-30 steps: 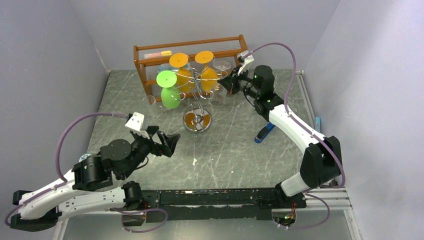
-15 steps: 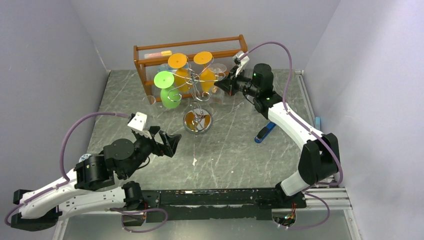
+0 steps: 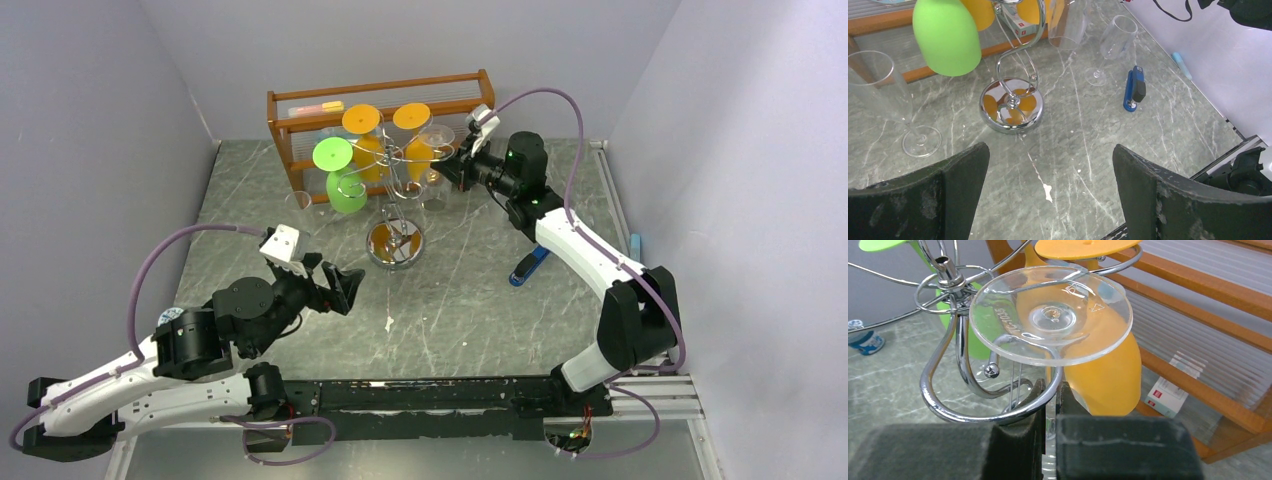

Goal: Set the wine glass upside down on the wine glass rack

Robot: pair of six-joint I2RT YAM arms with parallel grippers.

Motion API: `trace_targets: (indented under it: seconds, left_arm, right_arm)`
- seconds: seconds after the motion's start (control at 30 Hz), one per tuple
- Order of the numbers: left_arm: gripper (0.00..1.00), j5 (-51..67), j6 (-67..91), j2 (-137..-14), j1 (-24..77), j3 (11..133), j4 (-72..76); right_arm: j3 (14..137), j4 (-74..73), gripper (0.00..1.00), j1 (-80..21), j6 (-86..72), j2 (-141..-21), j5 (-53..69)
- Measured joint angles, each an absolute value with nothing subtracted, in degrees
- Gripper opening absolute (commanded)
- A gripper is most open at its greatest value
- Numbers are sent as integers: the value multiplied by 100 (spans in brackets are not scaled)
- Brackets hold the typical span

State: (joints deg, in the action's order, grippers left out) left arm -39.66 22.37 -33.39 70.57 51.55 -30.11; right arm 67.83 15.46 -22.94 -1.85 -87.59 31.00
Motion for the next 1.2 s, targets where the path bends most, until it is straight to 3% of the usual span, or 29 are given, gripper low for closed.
trace_targets:
  seconds: [0.87, 1.2]
  left_arm:
    - [97, -3992, 2250, -3498, 7057, 5078, -3004]
    - [97, -4003, 2259, -3483, 7057, 5046, -3002]
  right_arm:
    - [6003, 2309, 0, -2309, 478, -8361, 3951]
    - [5529, 2825, 0, -2250, 266, -7830, 3597]
